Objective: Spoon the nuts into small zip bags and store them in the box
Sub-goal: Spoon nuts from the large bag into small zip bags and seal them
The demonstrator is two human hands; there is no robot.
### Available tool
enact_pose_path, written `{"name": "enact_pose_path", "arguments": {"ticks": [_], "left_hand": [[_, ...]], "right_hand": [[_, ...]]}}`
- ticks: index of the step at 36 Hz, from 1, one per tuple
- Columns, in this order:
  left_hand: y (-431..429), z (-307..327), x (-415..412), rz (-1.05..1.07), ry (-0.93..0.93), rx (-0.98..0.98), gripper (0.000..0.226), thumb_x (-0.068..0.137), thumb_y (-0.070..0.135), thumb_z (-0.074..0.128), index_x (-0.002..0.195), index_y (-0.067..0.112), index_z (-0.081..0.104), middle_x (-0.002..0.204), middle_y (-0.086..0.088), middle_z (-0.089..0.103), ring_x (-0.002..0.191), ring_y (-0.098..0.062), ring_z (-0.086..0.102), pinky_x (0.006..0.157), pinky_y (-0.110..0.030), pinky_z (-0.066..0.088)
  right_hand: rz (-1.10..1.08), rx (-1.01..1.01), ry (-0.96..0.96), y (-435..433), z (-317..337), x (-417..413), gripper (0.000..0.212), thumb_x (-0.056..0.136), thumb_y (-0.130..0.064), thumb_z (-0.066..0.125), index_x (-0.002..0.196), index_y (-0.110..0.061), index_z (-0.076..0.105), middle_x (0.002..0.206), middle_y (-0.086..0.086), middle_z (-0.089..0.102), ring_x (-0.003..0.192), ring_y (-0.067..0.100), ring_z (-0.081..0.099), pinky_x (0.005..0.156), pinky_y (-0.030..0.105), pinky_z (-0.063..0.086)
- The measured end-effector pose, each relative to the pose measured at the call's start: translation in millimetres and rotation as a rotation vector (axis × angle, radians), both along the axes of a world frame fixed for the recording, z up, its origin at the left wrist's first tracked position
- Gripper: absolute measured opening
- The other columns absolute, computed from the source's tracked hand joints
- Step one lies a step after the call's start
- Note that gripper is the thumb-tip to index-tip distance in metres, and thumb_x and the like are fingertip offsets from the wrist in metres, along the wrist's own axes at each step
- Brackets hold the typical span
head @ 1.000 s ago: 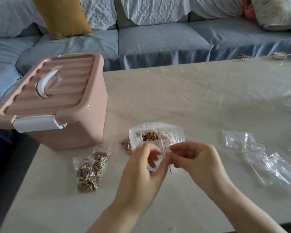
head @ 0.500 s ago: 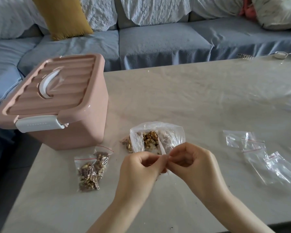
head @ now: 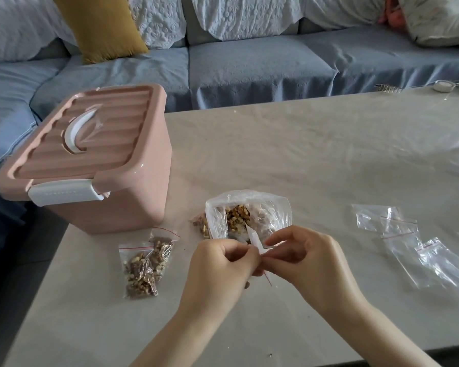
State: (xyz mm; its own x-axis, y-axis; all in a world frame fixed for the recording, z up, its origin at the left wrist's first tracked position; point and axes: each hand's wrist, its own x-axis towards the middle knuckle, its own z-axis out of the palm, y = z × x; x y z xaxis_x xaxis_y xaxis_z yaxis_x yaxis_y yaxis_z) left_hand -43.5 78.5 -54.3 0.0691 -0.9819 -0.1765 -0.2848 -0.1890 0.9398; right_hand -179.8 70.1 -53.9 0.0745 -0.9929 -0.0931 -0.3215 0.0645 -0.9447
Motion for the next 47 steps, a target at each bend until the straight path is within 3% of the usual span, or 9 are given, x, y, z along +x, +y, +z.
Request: {"name": "enact_pose_path", "arguments": {"ticks": [9, 13, 18, 25, 31, 33, 39, 42, 47], "left_hand": [[-1, 7, 6, -0.113, 0.058, -0.075, 0.029, 0.085, 0.0, 0.059, 0.064, 0.017, 0.07, 0.054, 0.01, 0.067, 0.048, 0.003, 0.058, 0.046, -0.013, 0.044], [-1, 4, 7, -0.09, 0.058, -0.086, 0.026, 0.085, 0.001, 0.06, 0.066, 0.015, 0.07, 0.055, 0.007, 0.067, 0.046, 0.001, 0.057, 0.045, -0.013, 0.043], [3, 1, 3, -0.069, 0.041, -0.059, 0.014, 0.075, 0.03, 0.076, 0.073, 0.016, 0.074, 0.063, -0.001, 0.071, 0.056, -0.012, 0.064, 0.047, -0.022, 0.05], [4, 5, 1, -0.119, 0.095, -0.045, 0.03, 0.094, 0.014, 0.05, 0.074, 0.008, 0.073, 0.066, -0.002, 0.072, 0.057, -0.006, 0.066, 0.046, -0.021, 0.049], [4, -3, 12, -0.306, -0.284, -0.261, 0.029, 0.095, 0.025, 0.049, 0.071, 0.017, 0.063, 0.066, 0.007, 0.065, 0.052, 0.002, 0.055, 0.052, -0.009, 0.039], [2, -6, 17, -0.376, -0.341, -0.348, 0.026, 0.092, 0.026, 0.047, 0.072, 0.017, 0.06, 0.069, 0.008, 0.061, 0.061, -0.001, 0.056, 0.055, -0.011, 0.04], [4, 0, 20, -0.447, -0.05, -0.299, 0.019, 0.09, 0.024, 0.052, 0.074, 0.028, 0.061, 0.063, 0.019, 0.061, 0.054, 0.004, 0.054, 0.054, -0.005, 0.037], [3, -10, 20, -0.287, -0.285, -0.293, 0.028, 0.078, 0.044, 0.048, 0.068, 0.019, 0.058, 0.06, 0.006, 0.058, 0.048, -0.004, 0.047, 0.048, -0.013, 0.035], [1, 1, 14, -0.146, -0.835, -0.154, 0.033, 0.076, 0.038, 0.05, 0.055, 0.014, 0.039, 0.053, -0.002, 0.044, 0.053, -0.014, 0.039, 0.045, -0.019, 0.023]], "right_hand": [[0.017, 0.238, -0.262, -7, 4, -6, 0.018, 0.065, -0.006, 0.08, 0.078, -0.01, 0.067, 0.064, 0.003, 0.071, 0.054, 0.006, 0.061, 0.057, 0.013, 0.048], [0.077, 0.14, -0.201, -5, 4, -2, 0.01, 0.074, -0.006, 0.074, 0.072, -0.016, 0.073, 0.064, 0.001, 0.071, 0.058, 0.005, 0.062, 0.059, 0.013, 0.047], [0.097, 0.009, -0.059, 1, 4, 4, 0.026, 0.08, -0.001, 0.065, 0.071, -0.024, 0.073, 0.065, -0.007, 0.071, 0.062, 0.001, 0.063, 0.059, 0.01, 0.044], [0.066, -0.011, -0.081, 3, 4, 4, 0.029, 0.081, -0.002, 0.065, 0.066, -0.027, 0.071, 0.058, -0.011, 0.067, 0.056, -0.003, 0.059, 0.059, 0.008, 0.043], [0.139, 0.019, -0.006, -2, 1, 0, 0.031, 0.079, 0.0, 0.063, 0.059, -0.022, 0.069, 0.052, -0.008, 0.062, 0.051, 0.001, 0.05, 0.056, 0.013, 0.04], [0.192, 0.092, -0.104, -5, 2, -4, 0.027, 0.079, -0.001, 0.066, 0.06, -0.02, 0.07, 0.055, -0.003, 0.063, 0.053, 0.005, 0.051, 0.059, 0.017, 0.042], [0.423, 0.313, -0.503, -9, 9, -14, 0.011, 0.071, -0.012, 0.067, 0.073, -0.002, 0.071, 0.07, 0.012, 0.069, 0.067, 0.016, 0.062, 0.061, 0.017, 0.047], [0.252, 0.169, -0.249, -12, 3, -13, 0.019, 0.076, 0.0, 0.071, 0.063, -0.014, 0.072, 0.057, -0.001, 0.066, 0.054, 0.008, 0.058, 0.057, 0.017, 0.047], [0.09, -0.254, 0.354, -10, -2, -10, 0.023, 0.07, -0.005, 0.072, 0.062, -0.027, 0.069, 0.062, -0.009, 0.065, 0.066, 0.005, 0.06, 0.062, 0.02, 0.048]]}}
